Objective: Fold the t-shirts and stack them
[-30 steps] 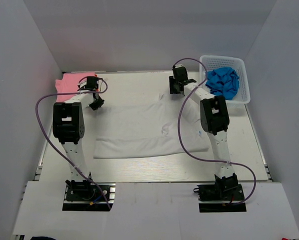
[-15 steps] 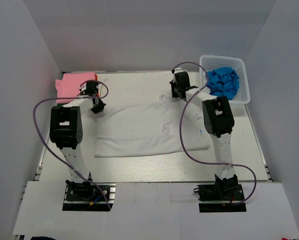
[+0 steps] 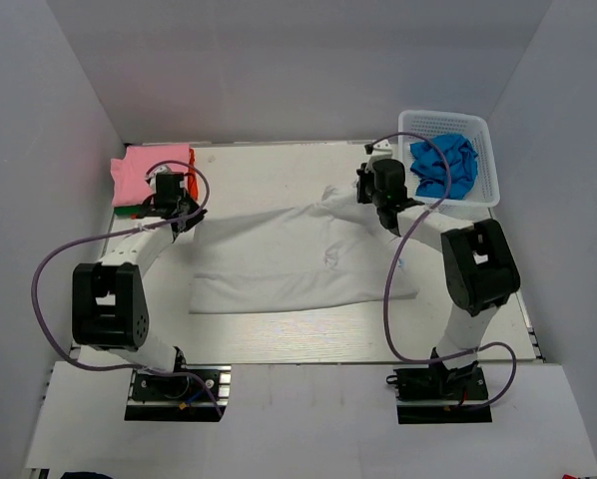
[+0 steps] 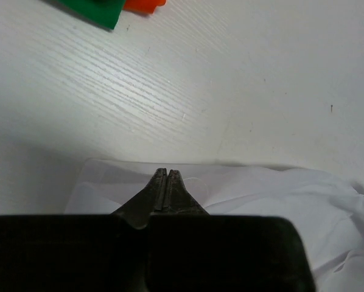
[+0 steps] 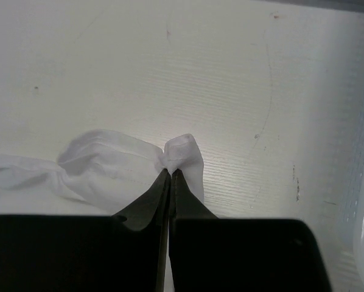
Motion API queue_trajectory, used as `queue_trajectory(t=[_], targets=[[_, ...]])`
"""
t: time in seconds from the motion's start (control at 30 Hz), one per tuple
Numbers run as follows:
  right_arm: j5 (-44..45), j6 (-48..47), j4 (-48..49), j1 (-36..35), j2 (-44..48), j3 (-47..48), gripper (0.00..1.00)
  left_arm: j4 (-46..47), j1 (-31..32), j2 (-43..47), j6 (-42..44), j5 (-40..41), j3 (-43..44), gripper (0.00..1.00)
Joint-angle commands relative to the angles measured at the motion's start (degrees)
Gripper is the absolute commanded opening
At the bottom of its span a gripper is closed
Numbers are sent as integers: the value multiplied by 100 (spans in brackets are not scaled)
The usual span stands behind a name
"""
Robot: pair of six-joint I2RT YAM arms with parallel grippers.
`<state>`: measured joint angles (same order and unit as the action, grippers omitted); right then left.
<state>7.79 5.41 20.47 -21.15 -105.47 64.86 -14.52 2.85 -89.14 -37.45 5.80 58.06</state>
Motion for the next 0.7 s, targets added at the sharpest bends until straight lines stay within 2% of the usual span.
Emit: queue_trajectory(t=[0.0, 0.3, 0.57, 0.67], targets=[[64, 232, 633, -56, 587, -524, 0, 160, 5, 494, -43, -97, -233, 0], [232, 259, 458, -161, 1924, -1642, 0, 196, 5, 1188, -157, -229, -832, 0], [557, 364, -279, -258, 2891, -2153, 0, 46, 5, 1549, -430, 606, -1069, 0], [373, 461, -315, -346, 3155, -2451, 0, 46, -47, 1348, -377, 720, -754, 0]])
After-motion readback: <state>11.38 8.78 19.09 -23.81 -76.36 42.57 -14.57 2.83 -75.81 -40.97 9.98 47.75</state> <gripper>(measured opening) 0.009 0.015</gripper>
